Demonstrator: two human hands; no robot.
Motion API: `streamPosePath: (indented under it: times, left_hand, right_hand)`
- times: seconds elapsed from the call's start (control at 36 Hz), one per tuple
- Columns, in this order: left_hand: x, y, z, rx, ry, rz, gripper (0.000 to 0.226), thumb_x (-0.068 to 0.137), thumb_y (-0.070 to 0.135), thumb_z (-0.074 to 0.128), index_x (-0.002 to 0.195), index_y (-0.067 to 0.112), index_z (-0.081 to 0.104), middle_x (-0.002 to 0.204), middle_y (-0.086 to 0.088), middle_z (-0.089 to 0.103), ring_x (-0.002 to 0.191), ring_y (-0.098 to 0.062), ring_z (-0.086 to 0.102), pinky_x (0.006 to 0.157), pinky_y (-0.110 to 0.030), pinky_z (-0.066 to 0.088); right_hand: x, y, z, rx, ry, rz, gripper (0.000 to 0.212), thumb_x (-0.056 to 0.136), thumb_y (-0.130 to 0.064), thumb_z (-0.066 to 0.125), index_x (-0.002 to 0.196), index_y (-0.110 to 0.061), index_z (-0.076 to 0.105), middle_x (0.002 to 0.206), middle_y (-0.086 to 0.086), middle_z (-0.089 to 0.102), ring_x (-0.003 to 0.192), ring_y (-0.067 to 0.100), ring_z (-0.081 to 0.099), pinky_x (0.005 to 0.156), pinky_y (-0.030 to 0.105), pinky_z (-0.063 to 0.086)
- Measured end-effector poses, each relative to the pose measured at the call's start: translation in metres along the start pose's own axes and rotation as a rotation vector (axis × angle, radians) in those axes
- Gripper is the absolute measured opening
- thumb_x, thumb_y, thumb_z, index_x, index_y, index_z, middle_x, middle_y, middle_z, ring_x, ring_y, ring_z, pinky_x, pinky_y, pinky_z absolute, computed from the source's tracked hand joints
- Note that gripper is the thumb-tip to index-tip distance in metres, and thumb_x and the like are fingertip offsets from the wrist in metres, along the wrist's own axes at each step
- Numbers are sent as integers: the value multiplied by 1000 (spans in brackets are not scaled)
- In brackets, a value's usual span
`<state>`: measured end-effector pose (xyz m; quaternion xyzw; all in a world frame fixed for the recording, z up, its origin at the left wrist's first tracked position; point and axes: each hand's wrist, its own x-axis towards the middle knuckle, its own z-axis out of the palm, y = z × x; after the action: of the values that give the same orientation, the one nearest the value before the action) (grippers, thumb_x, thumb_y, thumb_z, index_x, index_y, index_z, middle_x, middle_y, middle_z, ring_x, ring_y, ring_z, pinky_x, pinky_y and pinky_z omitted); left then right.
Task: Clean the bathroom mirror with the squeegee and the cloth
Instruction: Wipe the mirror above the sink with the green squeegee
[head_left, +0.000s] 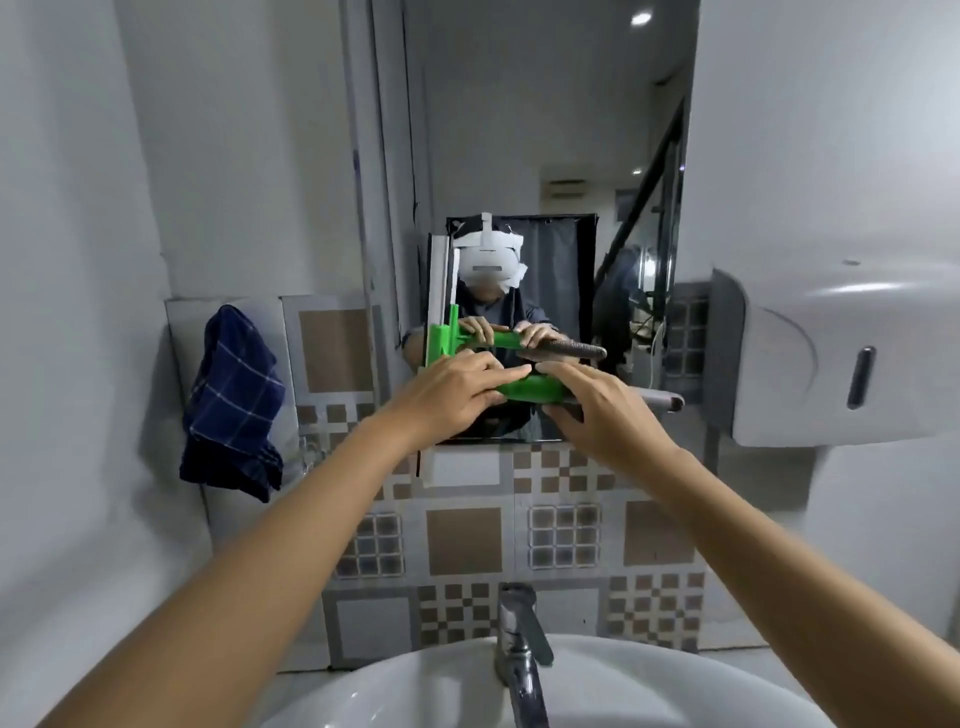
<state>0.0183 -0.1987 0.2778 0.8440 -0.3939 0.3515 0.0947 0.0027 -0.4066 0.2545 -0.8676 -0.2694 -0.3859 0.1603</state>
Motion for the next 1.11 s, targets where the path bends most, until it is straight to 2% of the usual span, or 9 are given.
streamPosePath:
  times: [0.11, 0.22, 0.33, 0.44, 0.53, 0.75, 0.86, 0.94, 1.11]
  left_hand:
    - [32, -7, -10, 30, 106, 96, 41, 87, 15, 60, 127, 13, 53, 106, -7, 66, 97, -20, 57, 89, -28, 42]
    - [61, -24, -25, 119, 254, 123, 43, 86, 36, 53, 118, 9, 61, 107, -7, 67, 100, -20, 61, 92, -30, 45]
    - [92, -41, -41, 175, 388, 42, 58, 88, 47, 45, 131, 8, 49, 136, -8, 49, 127, -20, 44, 108, -38, 36]
    - [109, -62, -56, 99, 658, -184, 60, 94, 45, 33, 142, 9, 30, 151, -8, 25, 140, -15, 18, 115, -22, 12]
    - [102, -87, -58, -68, 773, -480, 66, 92, 53, 22, 145, 13, 23, 154, -4, 19, 142, -13, 13, 117, -36, 15]
    - [68, -127, -15, 48, 561, -518, 70, 93, 54, 17, 145, 7, 20, 155, -5, 14, 143, -15, 9, 117, -37, 13]
    - [66, -131, -10, 110, 533, -489, 72, 92, 55, 22, 146, 6, 17, 156, -6, 10, 143, -14, 4, 115, -25, 4]
    - [64, -131, -10, 126, 531, -464, 68, 91, 44, 29, 145, 6, 18, 156, -5, 9, 143, -14, 4, 116, -26, 5]
    - [62, -141, -6, 161, 496, -437, 71, 92, 58, 15, 146, 12, 4, 157, -3, 1, 144, -15, 1, 116, -22, 6]
  right_hand:
    - [27, 10, -6, 36, 117, -32, 41, 83, -22, 66, 123, -16, 56, 108, 6, 64, 97, 28, 60, 85, 42, 48]
    - [59, 26, -21, 34, 168, -73, 42, 85, -27, 65, 125, -17, 55, 107, 3, 62, 94, 25, 60, 80, 32, 40]
    - [103, 36, -40, 0, 215, -133, 44, 86, -25, 65, 128, -17, 55, 107, 3, 63, 92, 24, 60, 75, 35, 39]
    - [154, 42, -64, -71, 247, -174, 39, 88, -28, 61, 126, -20, 55, 102, 2, 62, 90, 23, 59, 74, 36, 40]
    - [189, 40, -86, -73, 290, -184, 38, 88, -27, 59, 125, -18, 55, 103, 5, 63, 92, 27, 58, 78, 38, 38]
    - [276, 16, -122, -134, 293, -254, 27, 91, -28, 56, 117, -21, 57, 106, 3, 63, 99, 24, 58, 93, 41, 37]
    - [303, 1, -120, -154, 277, -295, 18, 92, -29, 54, 108, -20, 56, 103, 2, 62, 98, 22, 57, 91, 41, 39]
    - [318, -8, -113, -186, 287, -330, 18, 92, -29, 53, 108, -21, 57, 100, 1, 59, 96, 22, 55, 87, 37, 36]
    - [333, -22, -99, -182, 284, -323, 17, 93, -29, 51, 107, -20, 56, 98, 2, 58, 91, 22, 51, 81, 34, 31]
